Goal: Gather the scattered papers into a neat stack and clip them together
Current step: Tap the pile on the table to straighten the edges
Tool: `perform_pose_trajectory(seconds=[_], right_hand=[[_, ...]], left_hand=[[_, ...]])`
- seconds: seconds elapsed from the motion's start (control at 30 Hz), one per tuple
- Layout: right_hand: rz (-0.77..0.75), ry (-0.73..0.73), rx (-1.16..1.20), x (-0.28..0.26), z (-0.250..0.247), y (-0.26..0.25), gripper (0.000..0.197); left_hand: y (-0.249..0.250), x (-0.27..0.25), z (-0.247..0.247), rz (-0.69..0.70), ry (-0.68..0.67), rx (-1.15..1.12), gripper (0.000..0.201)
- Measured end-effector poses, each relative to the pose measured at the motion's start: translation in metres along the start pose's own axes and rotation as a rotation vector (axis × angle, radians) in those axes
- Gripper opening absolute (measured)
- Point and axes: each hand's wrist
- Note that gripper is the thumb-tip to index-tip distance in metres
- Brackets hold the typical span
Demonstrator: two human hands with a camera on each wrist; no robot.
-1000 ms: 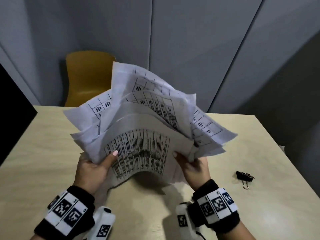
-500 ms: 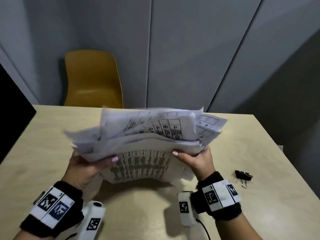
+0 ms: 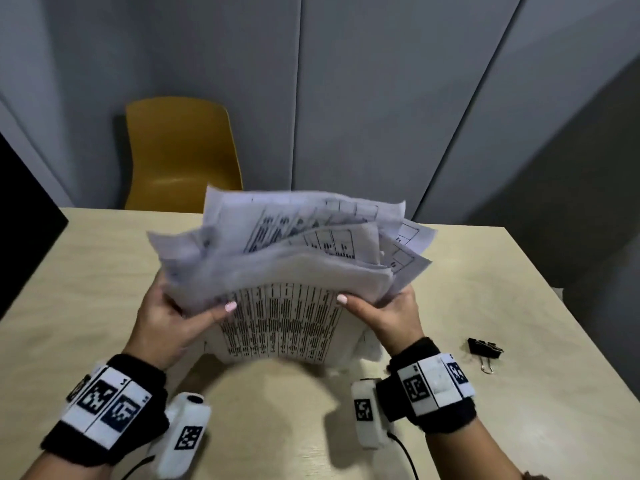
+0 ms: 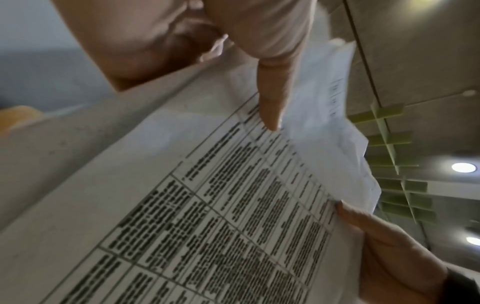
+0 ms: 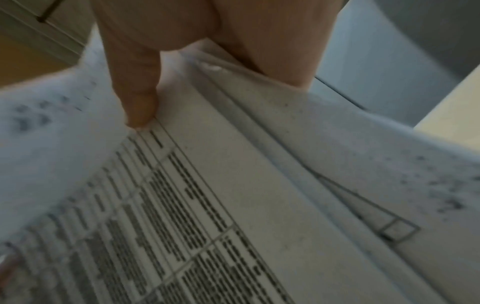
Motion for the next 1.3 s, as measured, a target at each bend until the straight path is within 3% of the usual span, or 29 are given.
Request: perform_pose_trajectory(seconds=[0.07, 0.1, 0.17, 0.2, 0.3, 0.43, 0.53, 0.67, 0.8, 1.0, 1.17, 1.27, 1.3], right_hand=[[0.005, -0.009, -0.027, -0.002, 0.002, 0.001, 0.043], [0.003, -0.027, -0.045, -0.002, 0.004, 0.002, 0.040], [-0.007, -0.041, -0.063, -0.001, 0.007, 0.005, 0.034], [-0.015, -0.016, -0.059, 0.000, 0.007, 0.008, 0.031], [-0.047, 0.052, -0.006, 0.003, 0.005, 0.010, 0.026], [-0.123, 0.041, 0.006, 0.003, 0.008, 0.000, 0.020], [-0.064, 0.046, -0.068, -0.004, 0.000, 0.007, 0.039], [0.039, 0.162, -0.201, -0.025, -0.022, 0.033, 0.072], [0.013, 0.384, -0.332, -0.040, -0.036, 0.058, 0.042], [0.086, 0.339, -0.429, -0.043, -0.035, 0.077, 0.040], [0.073, 0.262, -0.543, -0.035, -0.025, 0.085, 0.040], [0.156, 0.255, -0.503, -0.025, -0.029, 0.094, 0.041], [0.204, 0.242, -0.456, -0.022, -0.030, 0.097, 0.042]], left_hand=[[0.000, -0.003, 0.006, -0.078, 0.003, -0.009, 0.089], [0.001, -0.005, 0.010, -0.113, 0.009, 0.005, 0.079], [-0.003, -0.008, 0.014, -0.089, 0.046, 0.053, 0.039], [-0.002, -0.007, 0.015, -0.042, 0.084, 0.086, 0.034], [-0.002, -0.003, 0.017, 0.062, 0.117, 0.151, 0.062], [-0.001, -0.003, 0.015, 0.142, 0.131, 0.148, 0.043], [-0.003, -0.003, 0.010, 0.078, 0.025, 0.106, 0.015], [-0.006, -0.004, 0.007, 0.049, -0.028, 0.080, 0.026], [-0.006, 0.000, 0.006, 0.097, -0.038, 0.088, 0.031], [-0.006, 0.000, 0.006, 0.099, -0.051, 0.085, 0.026], [-0.011, -0.001, 0.001, 0.108, -0.051, 0.112, 0.059], [-0.005, -0.004, -0.003, 0.070, -0.071, 0.057, 0.020], [-0.006, -0.005, -0.004, 0.056, -0.080, 0.057, 0.030]])
Point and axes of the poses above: each hand's wrist, its own x-axis towards the middle knuckle, its own z-axis out of the palm, y = z × x, and after that the axes turned 2 degrees about z, right-handed
